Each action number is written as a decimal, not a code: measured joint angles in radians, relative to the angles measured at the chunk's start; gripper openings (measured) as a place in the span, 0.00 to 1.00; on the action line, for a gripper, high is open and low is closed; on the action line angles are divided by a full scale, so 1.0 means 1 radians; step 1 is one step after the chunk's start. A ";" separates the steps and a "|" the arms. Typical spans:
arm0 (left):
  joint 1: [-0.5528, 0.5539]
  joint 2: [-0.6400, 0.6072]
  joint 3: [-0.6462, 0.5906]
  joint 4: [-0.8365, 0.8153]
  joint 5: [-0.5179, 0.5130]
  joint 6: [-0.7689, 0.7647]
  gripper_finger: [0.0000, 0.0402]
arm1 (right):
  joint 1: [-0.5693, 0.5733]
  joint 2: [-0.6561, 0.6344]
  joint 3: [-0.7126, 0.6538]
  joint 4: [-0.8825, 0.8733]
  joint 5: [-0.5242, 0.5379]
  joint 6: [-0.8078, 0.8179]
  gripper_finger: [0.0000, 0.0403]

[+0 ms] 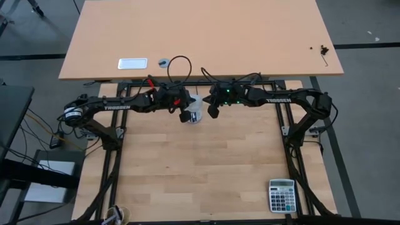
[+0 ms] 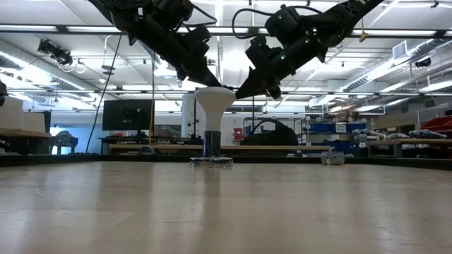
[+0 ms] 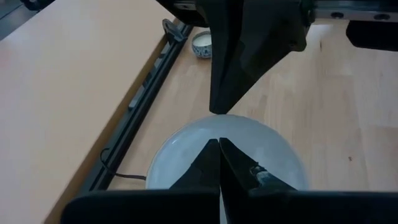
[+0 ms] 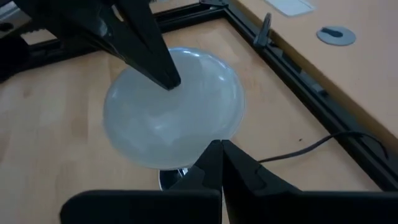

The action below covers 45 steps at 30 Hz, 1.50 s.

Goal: Screw lightbulb
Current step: Insert the light into the lamp socket

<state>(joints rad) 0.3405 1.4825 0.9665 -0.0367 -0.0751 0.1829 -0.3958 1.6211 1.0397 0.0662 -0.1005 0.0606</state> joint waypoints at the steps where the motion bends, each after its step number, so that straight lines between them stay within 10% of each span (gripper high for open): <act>1: 0.000 -0.002 0.000 0.000 -0.002 0.000 0.00 | 0.000 0.000 0.000 0.002 0.000 0.001 0.02; 45: 0.014 -0.116 0.000 -0.144 -0.091 0.015 0.00 | 0.011 0.000 0.002 0.046 -0.027 -0.029 0.02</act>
<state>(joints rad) 0.3542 1.3668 0.9665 -0.1802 -0.1661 0.1982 -0.3843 1.6211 1.0420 0.1120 -0.1280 0.0312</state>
